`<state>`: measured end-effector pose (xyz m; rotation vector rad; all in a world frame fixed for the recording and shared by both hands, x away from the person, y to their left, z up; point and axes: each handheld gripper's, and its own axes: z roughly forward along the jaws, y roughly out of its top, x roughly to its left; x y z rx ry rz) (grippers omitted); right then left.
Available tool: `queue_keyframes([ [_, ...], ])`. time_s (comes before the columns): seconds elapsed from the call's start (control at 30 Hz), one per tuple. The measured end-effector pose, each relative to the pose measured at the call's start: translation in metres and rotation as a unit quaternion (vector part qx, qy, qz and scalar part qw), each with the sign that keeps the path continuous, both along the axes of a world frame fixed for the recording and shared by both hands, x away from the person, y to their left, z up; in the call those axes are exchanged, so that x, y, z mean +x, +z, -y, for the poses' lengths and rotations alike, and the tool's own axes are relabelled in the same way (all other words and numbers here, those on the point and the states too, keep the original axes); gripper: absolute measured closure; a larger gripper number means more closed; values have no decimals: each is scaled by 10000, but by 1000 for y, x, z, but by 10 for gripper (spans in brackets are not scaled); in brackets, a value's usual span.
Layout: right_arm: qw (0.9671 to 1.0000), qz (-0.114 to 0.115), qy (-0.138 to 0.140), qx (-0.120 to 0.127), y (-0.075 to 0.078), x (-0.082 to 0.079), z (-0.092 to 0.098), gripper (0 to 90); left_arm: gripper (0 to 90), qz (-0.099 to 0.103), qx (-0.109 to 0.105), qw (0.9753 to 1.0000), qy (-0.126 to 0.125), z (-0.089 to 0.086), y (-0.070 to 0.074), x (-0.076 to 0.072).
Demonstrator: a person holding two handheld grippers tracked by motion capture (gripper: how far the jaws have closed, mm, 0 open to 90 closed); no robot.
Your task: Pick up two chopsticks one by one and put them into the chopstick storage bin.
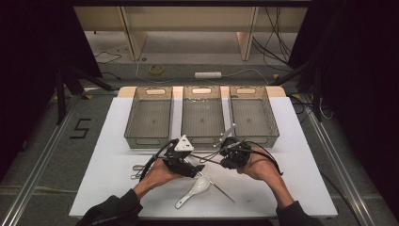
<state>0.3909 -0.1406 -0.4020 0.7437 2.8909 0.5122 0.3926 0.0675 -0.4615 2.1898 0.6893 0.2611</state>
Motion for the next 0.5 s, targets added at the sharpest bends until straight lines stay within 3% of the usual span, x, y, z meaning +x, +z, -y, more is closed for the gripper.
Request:
queue_keyframes([
  [0.27,10000,0,25,11,3,-1,-1,875,260,53,189,9997,-166,7,-4,4],
  [0.3,10000,-6,24,14,3,-1,-1,875,261,118,340,9992,-157,8,-5,5],
  [0.5,10000,2,39,33,3,-1,-1,875,336,231,557,9977,-317,17,-9,6],
])
